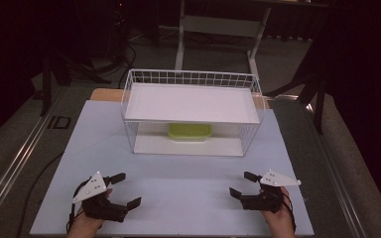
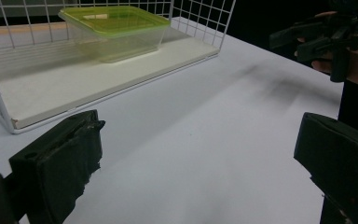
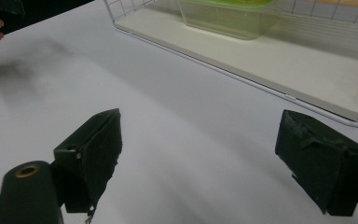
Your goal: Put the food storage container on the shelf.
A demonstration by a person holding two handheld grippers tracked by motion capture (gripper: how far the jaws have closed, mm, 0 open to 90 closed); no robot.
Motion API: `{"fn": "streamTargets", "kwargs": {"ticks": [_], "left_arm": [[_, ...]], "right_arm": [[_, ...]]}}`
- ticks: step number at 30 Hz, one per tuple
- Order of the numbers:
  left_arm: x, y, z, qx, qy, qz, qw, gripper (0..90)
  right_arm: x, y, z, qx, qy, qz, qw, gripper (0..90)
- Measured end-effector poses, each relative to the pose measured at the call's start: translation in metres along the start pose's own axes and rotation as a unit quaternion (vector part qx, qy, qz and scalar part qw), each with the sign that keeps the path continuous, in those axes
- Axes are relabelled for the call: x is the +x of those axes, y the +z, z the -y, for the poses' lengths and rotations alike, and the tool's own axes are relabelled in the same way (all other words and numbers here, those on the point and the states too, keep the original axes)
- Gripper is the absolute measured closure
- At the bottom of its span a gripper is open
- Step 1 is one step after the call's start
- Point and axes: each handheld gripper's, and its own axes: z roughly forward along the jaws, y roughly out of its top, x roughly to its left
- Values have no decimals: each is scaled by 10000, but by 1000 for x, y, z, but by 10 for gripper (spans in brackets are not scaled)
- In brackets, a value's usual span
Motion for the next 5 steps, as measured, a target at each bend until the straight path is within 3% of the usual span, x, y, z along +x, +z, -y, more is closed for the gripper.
{"fn": "streamTargets", "kwargs": {"ticks": [5], "left_arm": [[0,0,0,7,-3,17,10000,17]], "right_arm": [[1,0,0,-26,16,-58,10000,147]]}}
